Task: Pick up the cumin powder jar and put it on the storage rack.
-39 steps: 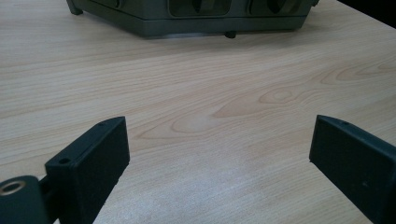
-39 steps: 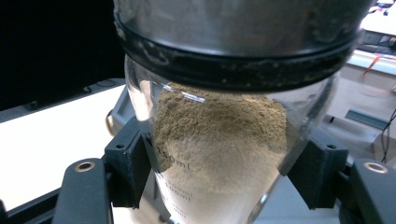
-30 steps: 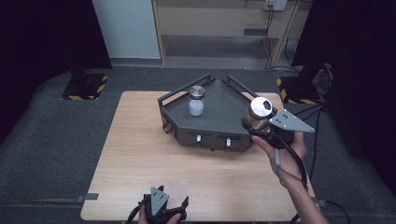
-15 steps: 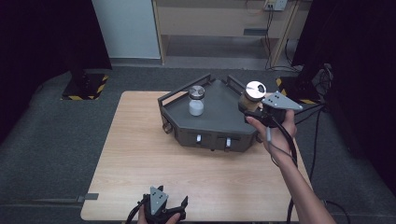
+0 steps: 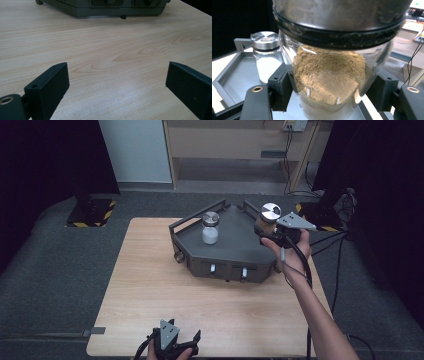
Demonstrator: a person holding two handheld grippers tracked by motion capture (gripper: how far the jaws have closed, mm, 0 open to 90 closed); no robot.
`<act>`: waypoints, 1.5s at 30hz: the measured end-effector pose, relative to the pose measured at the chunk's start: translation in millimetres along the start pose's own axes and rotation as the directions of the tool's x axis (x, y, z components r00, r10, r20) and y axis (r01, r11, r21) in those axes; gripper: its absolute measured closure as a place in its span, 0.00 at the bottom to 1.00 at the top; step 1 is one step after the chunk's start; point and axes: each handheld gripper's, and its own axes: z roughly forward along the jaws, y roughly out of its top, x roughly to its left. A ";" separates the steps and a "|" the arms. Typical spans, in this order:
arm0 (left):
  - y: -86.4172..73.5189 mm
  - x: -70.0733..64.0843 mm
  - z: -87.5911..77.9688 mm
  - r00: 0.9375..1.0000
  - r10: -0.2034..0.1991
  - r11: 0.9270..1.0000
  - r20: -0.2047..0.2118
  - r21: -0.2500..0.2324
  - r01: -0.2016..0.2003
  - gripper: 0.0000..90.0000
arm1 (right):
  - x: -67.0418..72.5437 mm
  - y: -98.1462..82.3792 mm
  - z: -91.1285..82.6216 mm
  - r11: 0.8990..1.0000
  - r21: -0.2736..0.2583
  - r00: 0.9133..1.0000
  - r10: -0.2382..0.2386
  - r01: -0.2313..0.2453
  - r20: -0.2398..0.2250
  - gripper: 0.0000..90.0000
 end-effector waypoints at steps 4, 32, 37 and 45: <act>-0.1 -0.4 0.6 1.000 0.000 1.000 0.003 0.003 0.000 0.04 | -1.5 -1.5 11.8 1.000 0.022 1.000 0.000 0.000 0.002 0.35; -1.7 1.0 2.7 1.000 -0.008 1.000 0.012 0.011 0.008 0.04 | -11.0 -26.9 95.5 0.977 0.191 0.995 0.098 -0.097 0.002 0.35; -1.9 0.8 3.1 1.000 -0.010 1.000 0.012 0.013 0.009 0.04 | -12.4 -30.0 99.7 0.974 0.199 0.994 0.112 -0.110 -0.003 0.35; -2.5 -0.2 3.3 1.000 -0.012 1.000 0.011 0.010 0.012 0.04 | -11.8 -32.5 104.1 0.973 0.189 0.991 0.130 -0.130 0.011 0.35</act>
